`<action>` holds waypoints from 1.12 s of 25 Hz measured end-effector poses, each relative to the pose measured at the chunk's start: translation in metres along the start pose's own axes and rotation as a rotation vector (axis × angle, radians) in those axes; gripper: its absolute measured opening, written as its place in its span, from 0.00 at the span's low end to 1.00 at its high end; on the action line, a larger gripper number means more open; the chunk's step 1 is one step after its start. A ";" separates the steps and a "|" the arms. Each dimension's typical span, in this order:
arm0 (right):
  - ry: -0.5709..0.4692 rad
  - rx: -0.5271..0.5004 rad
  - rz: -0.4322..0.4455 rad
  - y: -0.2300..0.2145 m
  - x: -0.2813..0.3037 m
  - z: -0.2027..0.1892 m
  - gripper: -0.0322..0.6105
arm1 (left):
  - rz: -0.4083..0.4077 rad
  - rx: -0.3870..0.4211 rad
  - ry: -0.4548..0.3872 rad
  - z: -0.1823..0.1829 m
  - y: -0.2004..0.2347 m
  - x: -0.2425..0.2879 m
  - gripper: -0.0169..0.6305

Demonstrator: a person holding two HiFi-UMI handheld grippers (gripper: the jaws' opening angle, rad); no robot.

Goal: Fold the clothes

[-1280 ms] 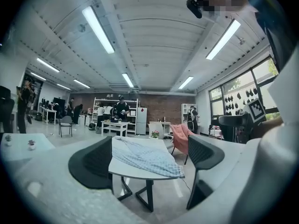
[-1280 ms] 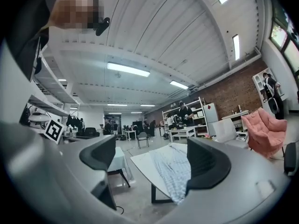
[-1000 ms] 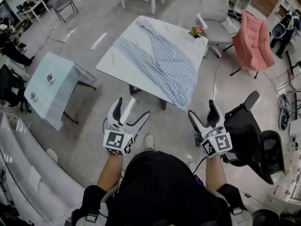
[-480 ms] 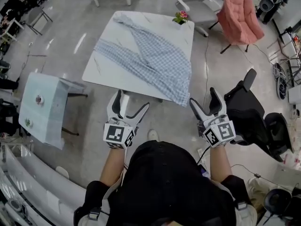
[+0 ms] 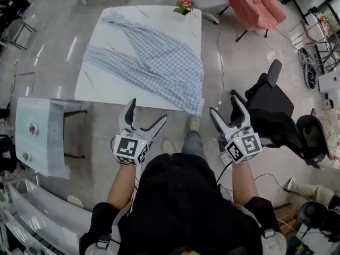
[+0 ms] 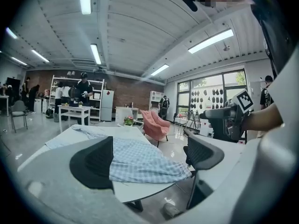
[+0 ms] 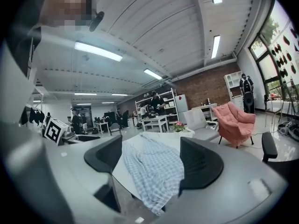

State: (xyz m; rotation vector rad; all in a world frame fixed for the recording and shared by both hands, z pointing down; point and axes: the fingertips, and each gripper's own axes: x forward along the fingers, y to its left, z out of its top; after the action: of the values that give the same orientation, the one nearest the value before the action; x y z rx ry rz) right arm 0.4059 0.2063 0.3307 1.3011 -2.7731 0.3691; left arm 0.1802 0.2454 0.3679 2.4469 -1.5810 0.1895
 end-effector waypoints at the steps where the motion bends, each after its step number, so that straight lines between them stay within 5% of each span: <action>1: 0.000 0.005 -0.002 -0.003 0.001 0.000 0.65 | -0.010 0.004 0.006 -0.001 -0.002 0.007 0.80; 11: 0.082 0.050 0.029 -0.067 0.041 -0.024 0.60 | -0.016 0.010 0.060 -0.005 -0.008 0.077 0.80; 23: 0.409 0.044 0.117 -0.105 0.099 -0.145 0.53 | -0.040 0.029 0.274 -0.067 -0.010 0.133 0.77; 28: 0.457 0.121 0.110 -0.108 0.103 -0.181 0.49 | -0.068 0.068 0.328 -0.092 -0.011 0.145 0.75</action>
State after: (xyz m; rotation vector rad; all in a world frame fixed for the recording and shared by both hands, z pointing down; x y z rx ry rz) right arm 0.4130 0.1058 0.5426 0.9368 -2.4661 0.7465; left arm 0.2512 0.1453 0.4883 2.3635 -1.3678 0.6072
